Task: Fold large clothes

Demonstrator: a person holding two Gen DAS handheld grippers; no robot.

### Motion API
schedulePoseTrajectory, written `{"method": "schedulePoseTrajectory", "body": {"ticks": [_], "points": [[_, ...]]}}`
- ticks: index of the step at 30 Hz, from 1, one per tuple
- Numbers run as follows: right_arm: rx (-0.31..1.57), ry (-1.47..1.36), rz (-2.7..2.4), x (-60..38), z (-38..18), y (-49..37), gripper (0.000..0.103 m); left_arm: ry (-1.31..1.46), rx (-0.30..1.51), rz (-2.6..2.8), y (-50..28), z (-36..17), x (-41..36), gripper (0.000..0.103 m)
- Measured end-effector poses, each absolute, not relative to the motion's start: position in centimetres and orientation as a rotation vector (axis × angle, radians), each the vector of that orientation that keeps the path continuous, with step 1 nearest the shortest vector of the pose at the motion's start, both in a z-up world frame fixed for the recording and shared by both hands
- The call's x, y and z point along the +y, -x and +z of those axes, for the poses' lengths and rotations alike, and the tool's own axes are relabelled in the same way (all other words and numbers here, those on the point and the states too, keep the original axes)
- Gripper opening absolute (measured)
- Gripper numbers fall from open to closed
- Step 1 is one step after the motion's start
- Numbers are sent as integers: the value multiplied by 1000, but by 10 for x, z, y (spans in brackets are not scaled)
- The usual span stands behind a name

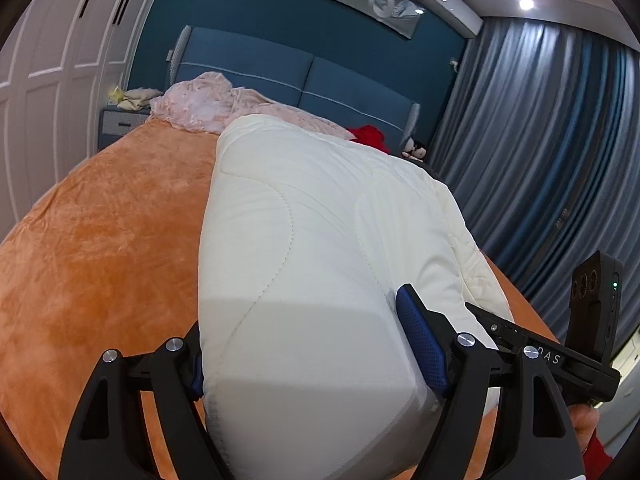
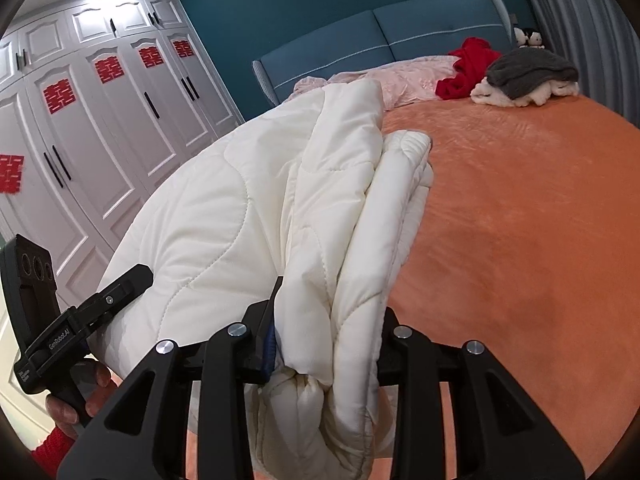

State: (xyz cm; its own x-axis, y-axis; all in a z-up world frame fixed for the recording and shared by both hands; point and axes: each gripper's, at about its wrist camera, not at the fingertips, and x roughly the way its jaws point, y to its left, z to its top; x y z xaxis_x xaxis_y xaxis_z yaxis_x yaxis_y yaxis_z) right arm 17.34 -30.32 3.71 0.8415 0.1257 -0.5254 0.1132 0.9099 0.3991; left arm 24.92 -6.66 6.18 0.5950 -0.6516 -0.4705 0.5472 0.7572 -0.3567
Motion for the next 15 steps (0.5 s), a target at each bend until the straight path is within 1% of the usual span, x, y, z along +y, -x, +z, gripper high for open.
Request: {"method": "schedulePoseTrajectory", "body": {"ticks": [3, 8, 13, 15], "points": [[598, -430, 6, -310, 22, -200, 31, 176, 638, -701, -280, 42, -67, 75], [663, -425, -13, -312, -24, -247, 31, 186, 705, -691, -320, -8, -69, 75], [753, -437, -20, -310, -73, -269, 32, 183, 800, -654, -348, -63, -68, 75], [757, -452, -9, -307, -93, -267, 34, 204, 821, -651, -350, -84, -60, 76]]}}
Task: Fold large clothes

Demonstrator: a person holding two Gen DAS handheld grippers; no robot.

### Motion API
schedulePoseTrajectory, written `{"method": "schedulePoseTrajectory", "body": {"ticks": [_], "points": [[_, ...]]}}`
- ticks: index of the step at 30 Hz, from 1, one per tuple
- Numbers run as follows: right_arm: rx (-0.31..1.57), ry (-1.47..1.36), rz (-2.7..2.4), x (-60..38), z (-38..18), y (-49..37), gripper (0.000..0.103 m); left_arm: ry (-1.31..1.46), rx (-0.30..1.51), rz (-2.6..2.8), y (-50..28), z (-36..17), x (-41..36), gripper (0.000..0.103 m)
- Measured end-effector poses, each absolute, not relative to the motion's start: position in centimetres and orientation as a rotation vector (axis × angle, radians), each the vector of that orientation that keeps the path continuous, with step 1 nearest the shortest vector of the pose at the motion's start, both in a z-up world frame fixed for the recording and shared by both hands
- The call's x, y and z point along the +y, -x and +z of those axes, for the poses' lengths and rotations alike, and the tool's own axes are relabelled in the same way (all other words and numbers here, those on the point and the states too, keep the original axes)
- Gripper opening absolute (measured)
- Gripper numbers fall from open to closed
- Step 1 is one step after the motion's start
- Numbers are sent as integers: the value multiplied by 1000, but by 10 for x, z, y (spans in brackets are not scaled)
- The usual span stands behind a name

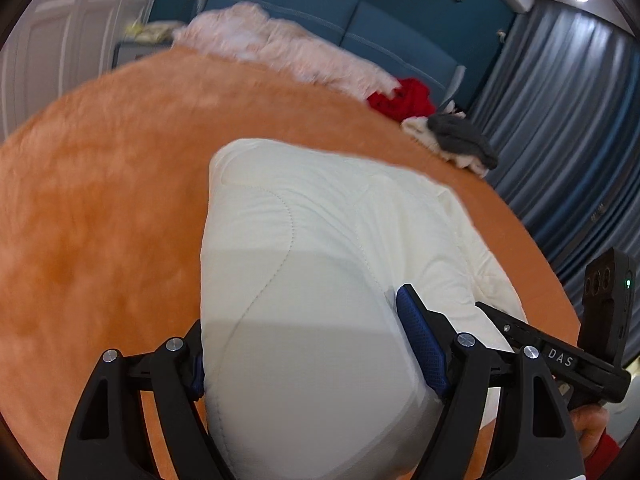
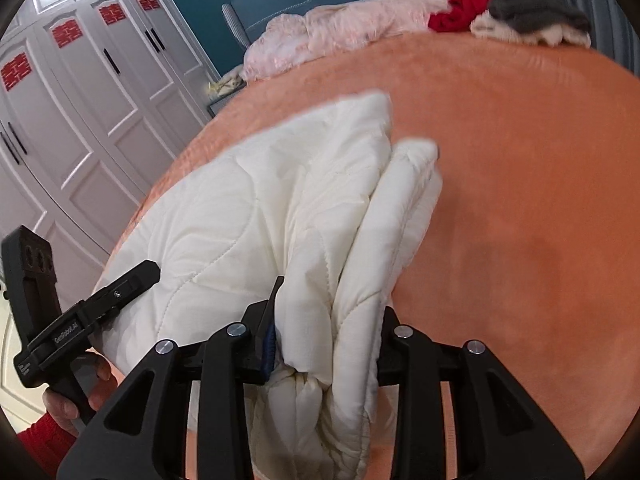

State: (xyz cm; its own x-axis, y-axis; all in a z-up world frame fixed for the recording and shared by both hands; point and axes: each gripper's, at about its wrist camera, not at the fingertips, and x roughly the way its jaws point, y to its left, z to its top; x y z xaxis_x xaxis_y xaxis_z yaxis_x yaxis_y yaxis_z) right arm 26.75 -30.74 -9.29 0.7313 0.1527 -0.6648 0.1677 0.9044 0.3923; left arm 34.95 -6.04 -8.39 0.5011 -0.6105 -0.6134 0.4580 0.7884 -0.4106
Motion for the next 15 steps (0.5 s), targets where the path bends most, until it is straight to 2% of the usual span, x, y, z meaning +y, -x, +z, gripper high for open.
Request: {"method": "schedulePoseTrajectory", "body": {"ticks": [5, 9, 14, 15], "points": [[753, -512, 14, -312, -107, -264, 48, 239, 822, -651, -340, -106, -44, 80], [798, -538, -3, -318, -96, -249, 59, 254, 882, -637, -336, -97, -38, 81], [751, -489, -38, -324, -58, -216, 61, 134, 844, -532, -323, -53, -14, 79], [739, -451, -50, -323, -46, -214, 54, 115, 836, -508, -324, -46, -13, 79]]}}
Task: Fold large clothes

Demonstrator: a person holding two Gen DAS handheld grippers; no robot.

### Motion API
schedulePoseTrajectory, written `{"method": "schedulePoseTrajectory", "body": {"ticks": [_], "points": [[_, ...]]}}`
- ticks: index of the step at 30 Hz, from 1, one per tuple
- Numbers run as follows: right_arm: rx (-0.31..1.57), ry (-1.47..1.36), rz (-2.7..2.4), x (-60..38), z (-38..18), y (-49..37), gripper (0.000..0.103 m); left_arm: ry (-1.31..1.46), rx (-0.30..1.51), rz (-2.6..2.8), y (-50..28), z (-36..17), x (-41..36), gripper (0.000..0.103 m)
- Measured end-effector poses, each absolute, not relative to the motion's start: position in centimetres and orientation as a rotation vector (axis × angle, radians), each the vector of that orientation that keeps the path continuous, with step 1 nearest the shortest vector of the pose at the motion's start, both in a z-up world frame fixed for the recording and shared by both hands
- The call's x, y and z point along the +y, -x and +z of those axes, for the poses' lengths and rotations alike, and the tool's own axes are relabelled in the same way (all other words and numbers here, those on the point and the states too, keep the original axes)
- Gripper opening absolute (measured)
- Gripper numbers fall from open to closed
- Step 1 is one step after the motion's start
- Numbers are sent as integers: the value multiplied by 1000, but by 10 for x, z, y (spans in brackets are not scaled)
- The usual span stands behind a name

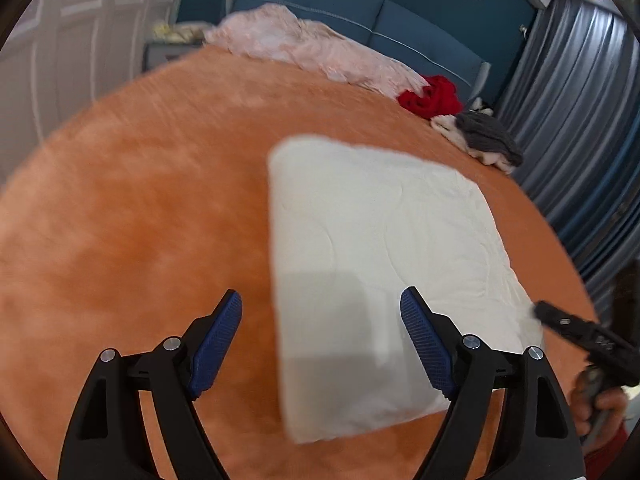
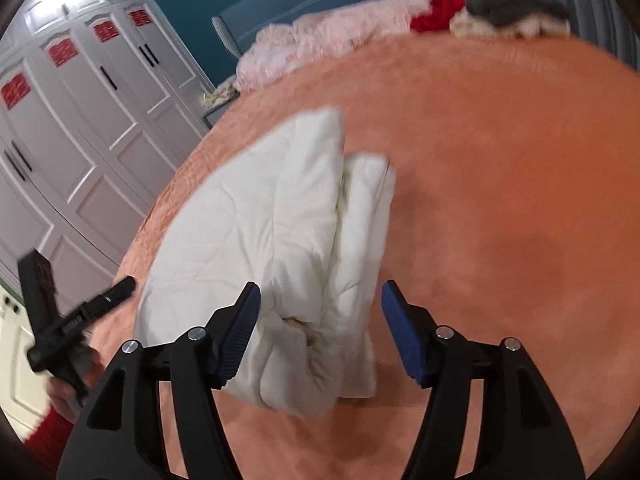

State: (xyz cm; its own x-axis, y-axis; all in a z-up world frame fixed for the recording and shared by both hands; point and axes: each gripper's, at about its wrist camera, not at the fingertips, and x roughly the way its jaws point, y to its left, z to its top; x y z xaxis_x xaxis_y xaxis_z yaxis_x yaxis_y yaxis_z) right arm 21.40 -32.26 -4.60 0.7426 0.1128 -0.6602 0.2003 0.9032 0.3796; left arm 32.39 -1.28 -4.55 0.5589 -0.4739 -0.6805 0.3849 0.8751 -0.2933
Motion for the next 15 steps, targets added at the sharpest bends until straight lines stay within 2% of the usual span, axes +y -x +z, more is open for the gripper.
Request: {"method": "schedulePoseTrajectory", "body": {"ticks": [2, 4, 6, 7, 9, 11, 12, 13, 14, 15], "points": [[725, -395, -61, -317, -26, -221, 44, 56, 808, -438, -331, -23, -17, 79], [714, -337, -84, -306, -5, -240, 21, 18, 782, -392, -340, -5, -29, 79], [696, -296, -107, -296, 9, -265, 11, -12, 767, -368, -354, 9, -50, 75], [698, -283, -112, -292, 12, -277, 6, -31, 760, -365, -360, 12, -62, 70], [711, -275, -130, -289, 10, -303, 5, -86, 770, -364, -380, 11, -94, 53], [734, -267, -147, -286, -1, -331, 4, -110, 819, -361, -399, -2, -121, 25], [742, -257, -164, -285, -6, -341, 4, -112, 838, -356, -405, -10, -128, 19], [758, -236, -190, -284, -18, -354, 4, -116, 866, -345, -414, -21, -138, 9], [772, -228, -200, -285, -27, -360, 4, -125, 889, -338, -422, -33, -147, 2], [791, -220, -214, -285, -38, -366, 4, -134, 902, -330, -427, -42, -151, 2]]}}
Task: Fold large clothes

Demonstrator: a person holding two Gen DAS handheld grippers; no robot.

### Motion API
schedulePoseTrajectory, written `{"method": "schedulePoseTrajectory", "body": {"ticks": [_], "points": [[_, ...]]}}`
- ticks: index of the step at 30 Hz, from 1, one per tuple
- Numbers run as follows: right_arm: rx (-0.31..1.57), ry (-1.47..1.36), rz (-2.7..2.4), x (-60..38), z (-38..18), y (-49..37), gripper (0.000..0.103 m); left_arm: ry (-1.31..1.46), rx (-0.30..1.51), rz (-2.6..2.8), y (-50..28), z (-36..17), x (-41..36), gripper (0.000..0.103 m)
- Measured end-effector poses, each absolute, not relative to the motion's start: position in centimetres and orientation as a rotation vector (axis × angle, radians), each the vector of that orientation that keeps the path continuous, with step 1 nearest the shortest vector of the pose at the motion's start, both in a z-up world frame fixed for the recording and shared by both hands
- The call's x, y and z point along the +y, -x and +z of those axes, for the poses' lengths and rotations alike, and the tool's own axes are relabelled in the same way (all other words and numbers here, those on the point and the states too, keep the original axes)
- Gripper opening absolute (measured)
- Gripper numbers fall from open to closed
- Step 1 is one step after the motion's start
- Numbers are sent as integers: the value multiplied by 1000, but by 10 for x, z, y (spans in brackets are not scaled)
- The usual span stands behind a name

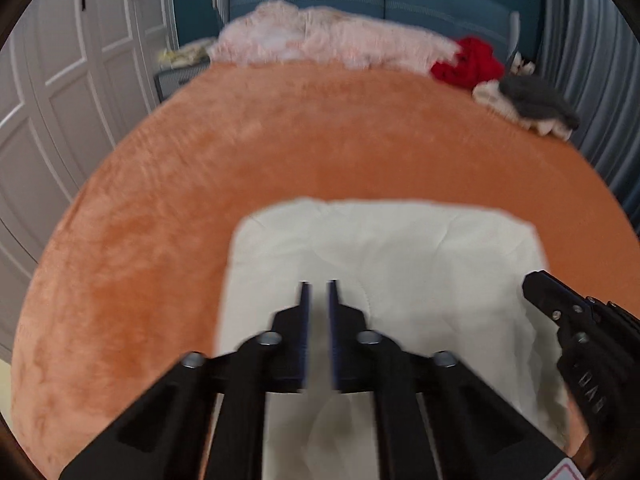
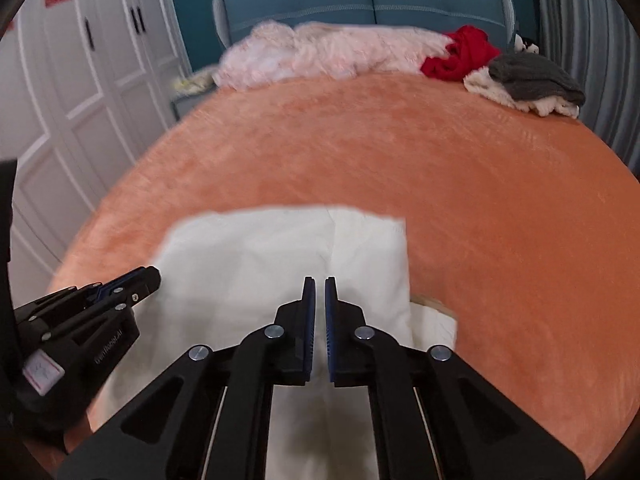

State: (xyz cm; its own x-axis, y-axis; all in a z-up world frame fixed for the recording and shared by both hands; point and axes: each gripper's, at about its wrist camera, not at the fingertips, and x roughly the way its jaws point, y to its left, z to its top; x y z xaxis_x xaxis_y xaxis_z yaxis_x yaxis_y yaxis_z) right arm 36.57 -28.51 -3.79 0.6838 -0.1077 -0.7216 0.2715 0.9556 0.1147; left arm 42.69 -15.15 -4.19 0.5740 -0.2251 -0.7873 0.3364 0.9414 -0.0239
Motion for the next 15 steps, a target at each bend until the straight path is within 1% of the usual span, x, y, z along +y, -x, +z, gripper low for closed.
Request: {"method": "schedulePoseTrajectory", "body": {"ticks": [2, 4, 8, 15], "points": [[821, -212, -224, -289, -64, -374, 4, -174, 895, -304, -431, -65, -160, 1], [800, -195, -221, -289, -82, -374, 3, -186, 865, -290, -432, -79, -165, 0], [755, -169, -234, -283, -99, -373, 3, -184, 820, -266, -435, -97, -167, 0], [695, -164, -240, -283, -114, -374, 3, -179, 781, -244, -436, -111, -173, 0]]}}
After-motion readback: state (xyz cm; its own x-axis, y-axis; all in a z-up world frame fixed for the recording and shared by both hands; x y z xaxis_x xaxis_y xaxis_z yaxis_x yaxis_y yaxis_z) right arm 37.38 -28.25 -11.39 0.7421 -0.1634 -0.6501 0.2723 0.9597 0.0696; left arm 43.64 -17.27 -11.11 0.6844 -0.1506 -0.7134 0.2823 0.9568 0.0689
